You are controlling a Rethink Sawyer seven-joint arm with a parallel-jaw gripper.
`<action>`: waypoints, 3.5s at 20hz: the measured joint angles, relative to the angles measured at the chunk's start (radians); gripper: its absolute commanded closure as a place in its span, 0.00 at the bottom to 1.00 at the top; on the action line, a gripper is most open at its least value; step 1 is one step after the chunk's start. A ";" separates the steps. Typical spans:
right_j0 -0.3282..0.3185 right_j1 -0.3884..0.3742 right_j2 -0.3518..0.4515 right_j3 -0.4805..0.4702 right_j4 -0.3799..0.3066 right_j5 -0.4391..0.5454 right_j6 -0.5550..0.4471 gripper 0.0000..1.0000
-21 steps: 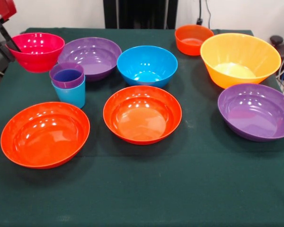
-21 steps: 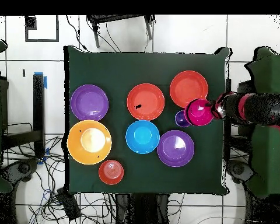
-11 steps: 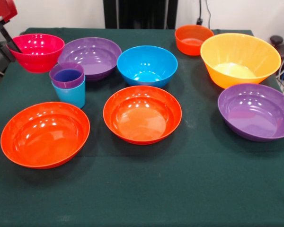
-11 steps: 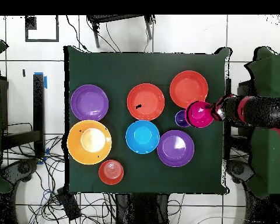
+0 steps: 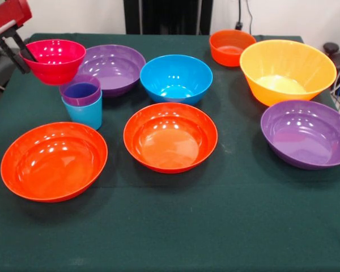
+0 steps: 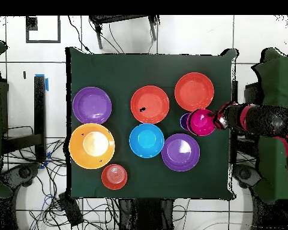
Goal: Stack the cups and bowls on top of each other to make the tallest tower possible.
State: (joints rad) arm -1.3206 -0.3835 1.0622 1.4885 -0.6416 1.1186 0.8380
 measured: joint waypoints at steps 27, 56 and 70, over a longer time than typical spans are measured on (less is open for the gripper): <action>-0.009 0.003 -0.033 0.061 0.000 -0.041 0.000 1.00; -0.010 0.019 -0.083 0.091 0.001 -0.041 0.000 1.00; -0.009 0.033 -0.082 0.091 0.010 -0.041 0.000 1.00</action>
State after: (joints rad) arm -1.3294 -0.3504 0.9800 1.5796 -0.6315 1.0777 0.8380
